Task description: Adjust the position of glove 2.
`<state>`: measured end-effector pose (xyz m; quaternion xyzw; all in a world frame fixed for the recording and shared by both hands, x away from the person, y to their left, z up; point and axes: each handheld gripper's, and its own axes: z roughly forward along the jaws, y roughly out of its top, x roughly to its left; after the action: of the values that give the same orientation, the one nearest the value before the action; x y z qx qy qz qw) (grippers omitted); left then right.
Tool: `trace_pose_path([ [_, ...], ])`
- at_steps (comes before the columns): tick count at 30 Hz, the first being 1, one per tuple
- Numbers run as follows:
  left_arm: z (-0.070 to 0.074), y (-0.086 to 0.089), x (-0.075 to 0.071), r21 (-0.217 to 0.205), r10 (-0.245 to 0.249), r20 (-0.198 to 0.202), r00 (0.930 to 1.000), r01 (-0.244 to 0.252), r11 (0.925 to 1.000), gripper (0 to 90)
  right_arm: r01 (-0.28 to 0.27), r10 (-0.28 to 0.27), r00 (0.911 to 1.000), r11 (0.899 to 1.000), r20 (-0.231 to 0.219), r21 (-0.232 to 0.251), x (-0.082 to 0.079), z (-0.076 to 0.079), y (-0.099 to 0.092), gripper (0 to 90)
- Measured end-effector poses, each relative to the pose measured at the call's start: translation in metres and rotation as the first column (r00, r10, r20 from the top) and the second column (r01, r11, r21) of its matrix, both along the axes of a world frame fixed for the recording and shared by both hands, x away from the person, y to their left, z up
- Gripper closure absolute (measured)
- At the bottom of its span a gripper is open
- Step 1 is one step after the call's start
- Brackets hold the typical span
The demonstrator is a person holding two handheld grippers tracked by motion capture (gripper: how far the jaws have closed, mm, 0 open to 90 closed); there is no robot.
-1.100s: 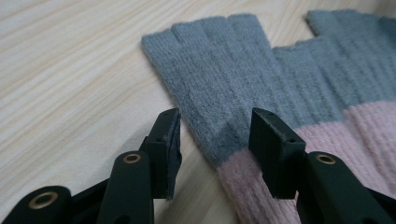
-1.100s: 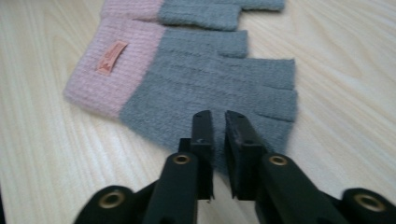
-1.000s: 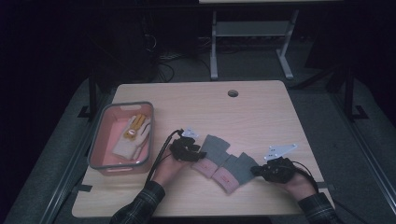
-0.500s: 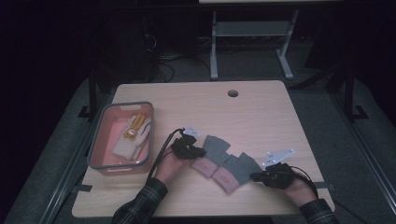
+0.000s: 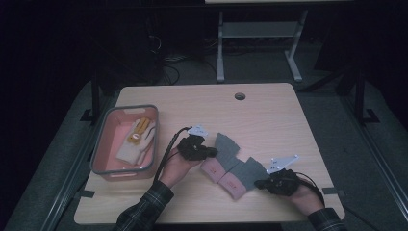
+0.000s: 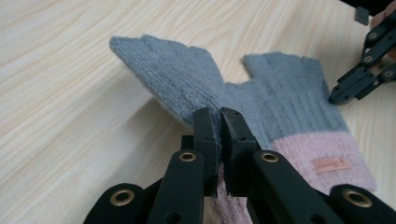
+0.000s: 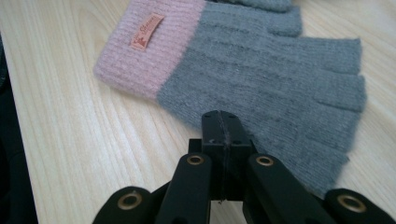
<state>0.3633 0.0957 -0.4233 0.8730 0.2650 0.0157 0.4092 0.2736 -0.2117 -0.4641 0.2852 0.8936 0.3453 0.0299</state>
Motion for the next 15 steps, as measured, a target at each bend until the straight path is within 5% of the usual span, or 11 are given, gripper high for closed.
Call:
trace_pose_path([
  [15,0.007,0.001,0.006,-0.003,0.039,0.041,0.9984,-0.038,0.9993,85.5,-0.031,0.031,0.9995,0.999,0.002,0.011,0.008,0.000,0.022,89.7],
])
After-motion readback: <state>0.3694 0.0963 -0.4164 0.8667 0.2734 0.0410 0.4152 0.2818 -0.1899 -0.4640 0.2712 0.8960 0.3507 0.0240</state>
